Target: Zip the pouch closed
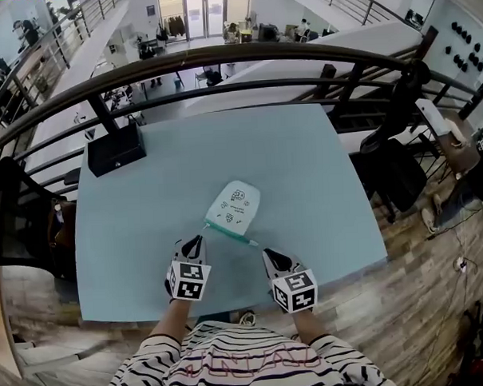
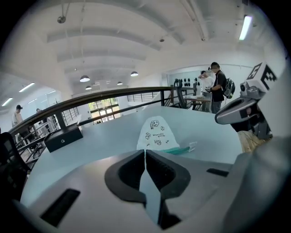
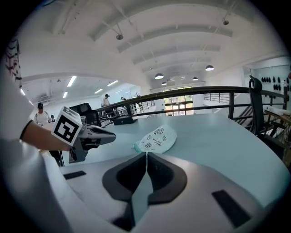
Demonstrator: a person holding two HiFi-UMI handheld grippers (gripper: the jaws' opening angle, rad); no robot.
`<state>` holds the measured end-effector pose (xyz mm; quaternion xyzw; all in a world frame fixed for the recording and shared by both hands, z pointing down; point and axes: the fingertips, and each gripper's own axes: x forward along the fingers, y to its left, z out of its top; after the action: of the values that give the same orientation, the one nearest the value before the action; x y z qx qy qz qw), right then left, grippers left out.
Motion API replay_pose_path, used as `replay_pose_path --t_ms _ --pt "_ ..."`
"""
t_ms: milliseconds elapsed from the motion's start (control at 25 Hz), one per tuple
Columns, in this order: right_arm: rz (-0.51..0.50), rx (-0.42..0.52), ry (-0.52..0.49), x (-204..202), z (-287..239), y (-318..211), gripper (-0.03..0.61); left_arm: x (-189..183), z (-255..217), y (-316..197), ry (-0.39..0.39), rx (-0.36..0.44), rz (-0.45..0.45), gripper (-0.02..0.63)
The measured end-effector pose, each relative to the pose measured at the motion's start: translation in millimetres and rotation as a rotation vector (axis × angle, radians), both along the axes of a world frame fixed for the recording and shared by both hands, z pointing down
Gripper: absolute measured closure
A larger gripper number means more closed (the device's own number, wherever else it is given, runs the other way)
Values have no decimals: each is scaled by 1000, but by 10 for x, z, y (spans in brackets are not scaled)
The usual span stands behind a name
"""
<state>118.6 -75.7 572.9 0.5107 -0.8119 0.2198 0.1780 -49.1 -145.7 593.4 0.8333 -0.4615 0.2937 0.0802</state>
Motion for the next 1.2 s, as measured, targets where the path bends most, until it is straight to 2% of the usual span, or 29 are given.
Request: replay_pose_path --t_ms 200,440,960,1200 --pt "-24 53 -33 -38 -208 161 548 56 -312 257 50 70 2 586" --pt "-35 100 -55 -77 -405 358 548 54 -542 603 72 98 5 586" --pt "-17 132 -69 88 -522 716 551 293 -733 1181 95 113 67 588" --pt "-18 145 -89 91 -568 828 551 307 -764 1361 95 126 67 588"
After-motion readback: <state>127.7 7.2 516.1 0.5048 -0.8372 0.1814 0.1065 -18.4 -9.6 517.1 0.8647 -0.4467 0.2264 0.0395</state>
